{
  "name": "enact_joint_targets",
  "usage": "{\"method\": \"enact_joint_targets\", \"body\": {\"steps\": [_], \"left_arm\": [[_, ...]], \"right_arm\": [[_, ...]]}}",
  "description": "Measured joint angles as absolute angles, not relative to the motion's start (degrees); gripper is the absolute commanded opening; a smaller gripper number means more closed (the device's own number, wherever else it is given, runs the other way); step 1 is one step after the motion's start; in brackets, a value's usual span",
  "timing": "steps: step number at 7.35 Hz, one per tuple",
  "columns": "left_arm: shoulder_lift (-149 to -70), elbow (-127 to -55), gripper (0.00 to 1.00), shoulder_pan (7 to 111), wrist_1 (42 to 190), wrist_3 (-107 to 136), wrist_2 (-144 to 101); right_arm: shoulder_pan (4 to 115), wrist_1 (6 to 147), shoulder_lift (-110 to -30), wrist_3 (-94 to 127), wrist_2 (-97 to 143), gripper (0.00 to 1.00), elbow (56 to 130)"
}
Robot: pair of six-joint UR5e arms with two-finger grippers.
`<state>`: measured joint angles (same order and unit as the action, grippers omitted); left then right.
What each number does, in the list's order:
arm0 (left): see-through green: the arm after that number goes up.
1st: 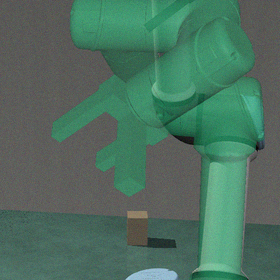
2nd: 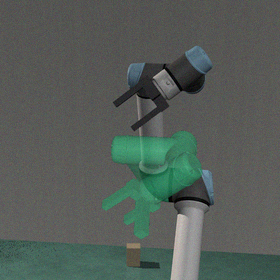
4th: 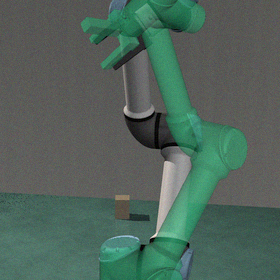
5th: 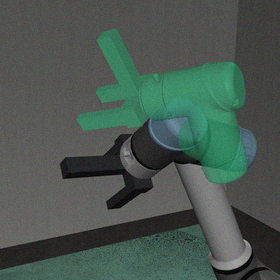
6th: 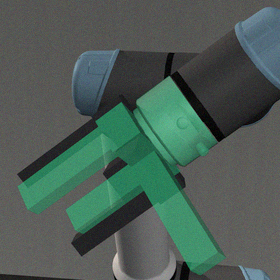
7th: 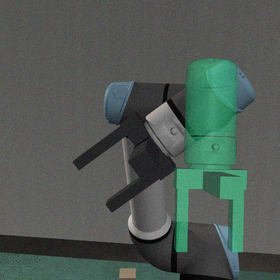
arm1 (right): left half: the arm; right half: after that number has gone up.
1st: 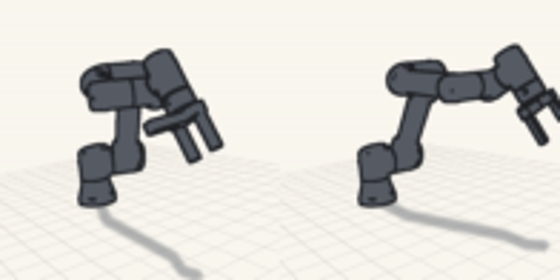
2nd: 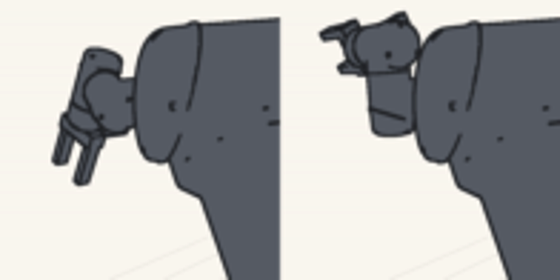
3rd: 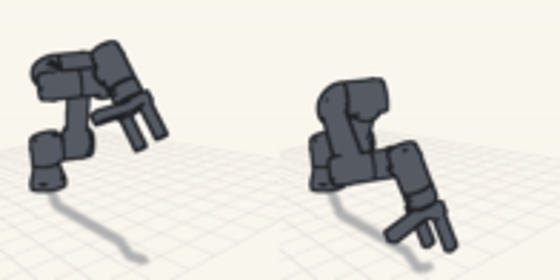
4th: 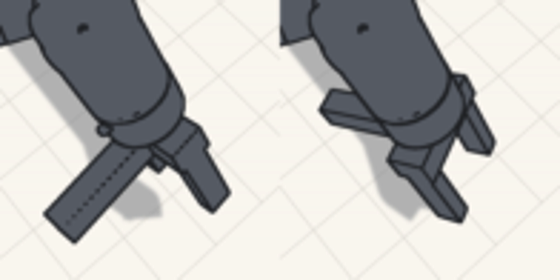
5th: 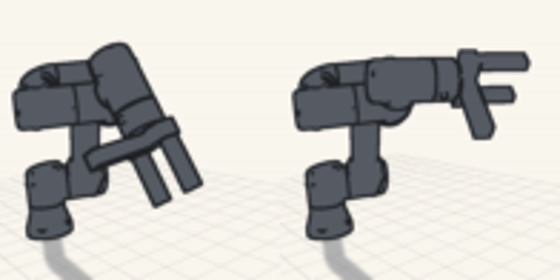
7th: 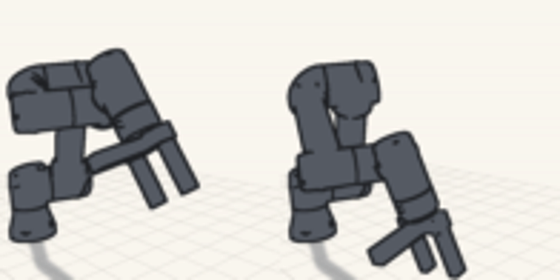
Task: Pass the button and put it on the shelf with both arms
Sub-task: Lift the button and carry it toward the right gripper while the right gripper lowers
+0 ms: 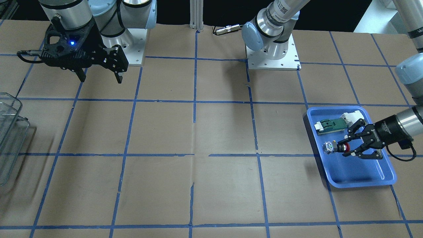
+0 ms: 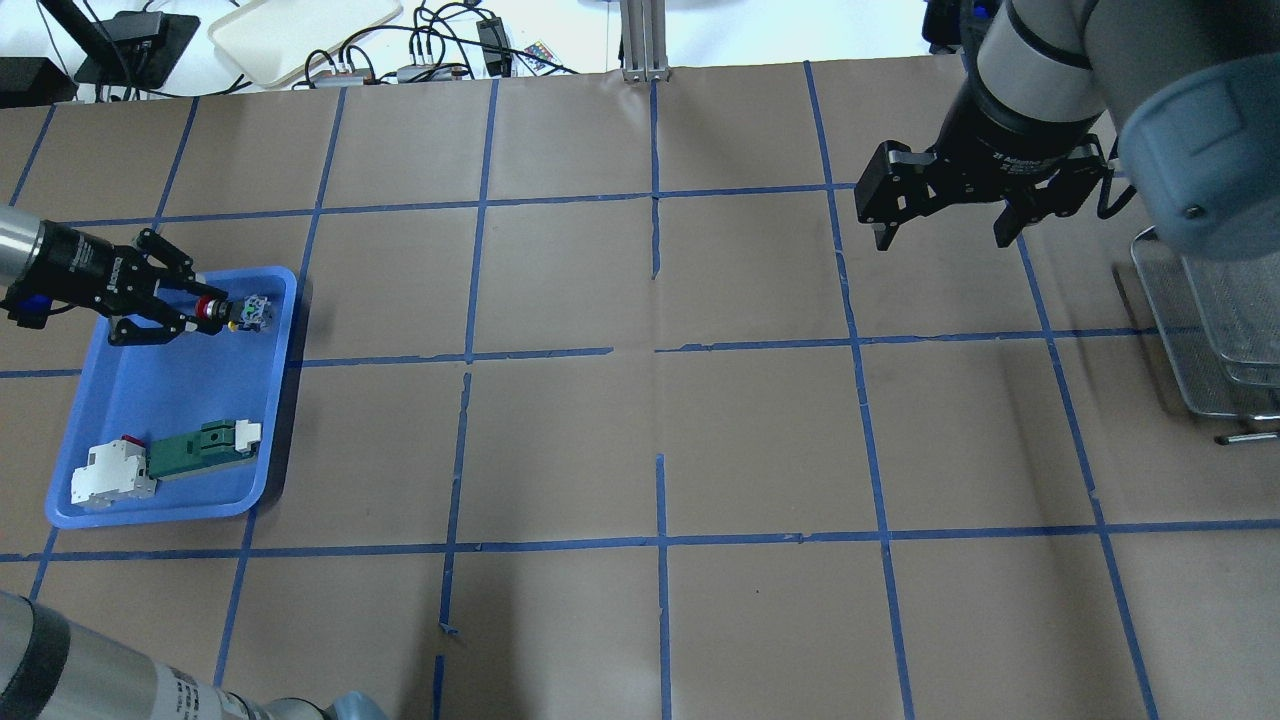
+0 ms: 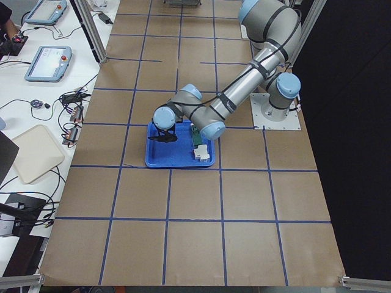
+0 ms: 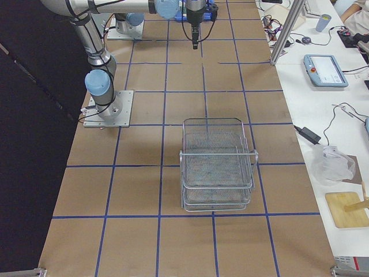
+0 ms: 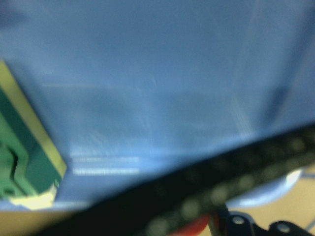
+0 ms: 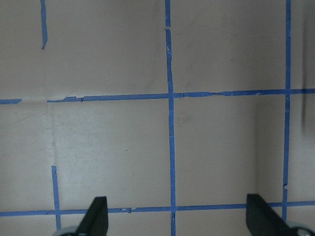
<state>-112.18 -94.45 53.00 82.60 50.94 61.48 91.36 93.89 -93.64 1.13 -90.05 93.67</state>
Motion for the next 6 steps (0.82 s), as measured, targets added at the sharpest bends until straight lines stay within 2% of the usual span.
{"method": "enact_joint_targets", "body": {"steps": [6], "left_arm": [[-100.28, -93.74, 0.00, 78.92, 83.71, 83.77, 53.21]], "right_arm": [[91.32, 91.72, -95.07, -41.30, -82.54, 1.00, 93.99]]}}
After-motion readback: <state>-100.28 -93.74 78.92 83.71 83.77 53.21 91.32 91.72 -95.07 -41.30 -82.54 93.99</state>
